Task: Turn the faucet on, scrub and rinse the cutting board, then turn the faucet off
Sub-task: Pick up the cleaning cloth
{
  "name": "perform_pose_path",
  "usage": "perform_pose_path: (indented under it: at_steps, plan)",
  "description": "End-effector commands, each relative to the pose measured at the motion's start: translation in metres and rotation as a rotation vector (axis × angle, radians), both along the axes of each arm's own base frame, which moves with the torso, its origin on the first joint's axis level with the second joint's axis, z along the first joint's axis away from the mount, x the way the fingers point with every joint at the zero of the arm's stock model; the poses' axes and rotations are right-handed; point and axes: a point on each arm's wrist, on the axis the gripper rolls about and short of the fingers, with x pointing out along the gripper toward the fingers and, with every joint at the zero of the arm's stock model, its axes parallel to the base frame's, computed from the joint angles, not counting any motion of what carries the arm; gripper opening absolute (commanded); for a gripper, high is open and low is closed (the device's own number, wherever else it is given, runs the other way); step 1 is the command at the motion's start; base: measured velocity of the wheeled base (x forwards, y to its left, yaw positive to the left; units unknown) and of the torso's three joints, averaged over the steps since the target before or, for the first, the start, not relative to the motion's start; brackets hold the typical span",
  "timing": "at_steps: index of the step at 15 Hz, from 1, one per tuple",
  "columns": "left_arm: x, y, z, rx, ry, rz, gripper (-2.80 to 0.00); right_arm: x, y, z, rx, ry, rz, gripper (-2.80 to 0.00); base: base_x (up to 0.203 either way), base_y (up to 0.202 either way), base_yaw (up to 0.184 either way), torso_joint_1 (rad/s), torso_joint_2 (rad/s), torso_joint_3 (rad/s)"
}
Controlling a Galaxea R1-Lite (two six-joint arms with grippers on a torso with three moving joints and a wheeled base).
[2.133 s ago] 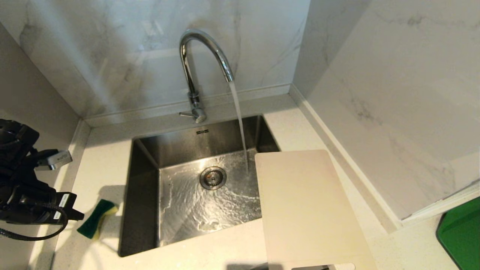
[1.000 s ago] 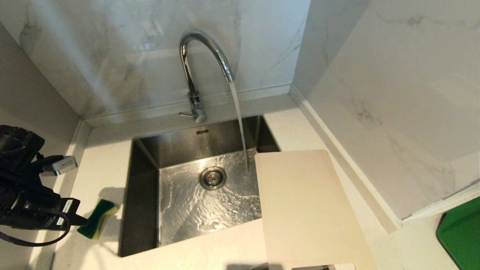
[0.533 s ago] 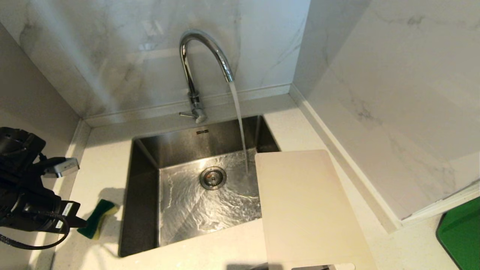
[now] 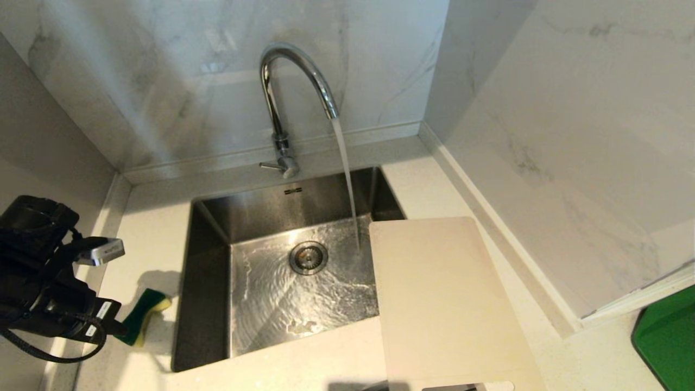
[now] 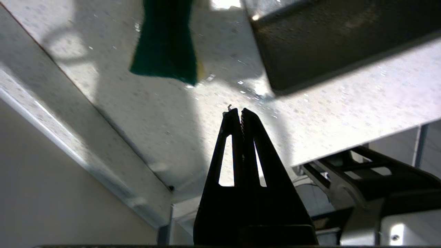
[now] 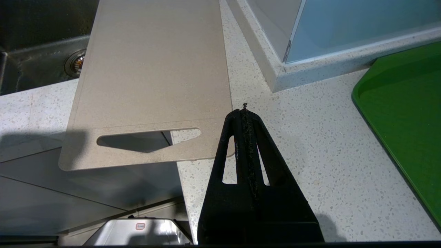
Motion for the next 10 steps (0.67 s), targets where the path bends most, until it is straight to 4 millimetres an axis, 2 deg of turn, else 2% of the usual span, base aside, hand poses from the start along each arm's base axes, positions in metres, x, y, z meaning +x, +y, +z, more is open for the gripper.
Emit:
perform_pose_path:
  at_steps: [1,4,5,10]
  plan:
    - [0.010,0.008,-0.014,0.014,0.032,0.009,-2.80,0.000,0.000,0.000,0.000,0.000,0.000,-2.80,0.000,0.000,0.000,0.000,0.00,0.000]
    - [0.021,0.008,-0.021,0.021,0.020,0.004,-2.80,0.000,0.000,0.000,0.000,-0.001,0.000,-2.80,0.000,0.000,0.000,0.000,0.00,0.000]
    - [0.026,0.009,-0.023,0.020,0.004,0.008,0.00,0.000,0.000,0.000,0.000,-0.001,0.000,-2.80,0.000,0.000,0.000,0.000,0.00,0.000]
    - [0.040,0.024,-0.031,0.052,-0.028,-0.031,0.00,0.000,0.000,0.000,0.000,-0.001,-0.001,-2.80,0.000,0.000,0.000,0.000,0.00,0.000]
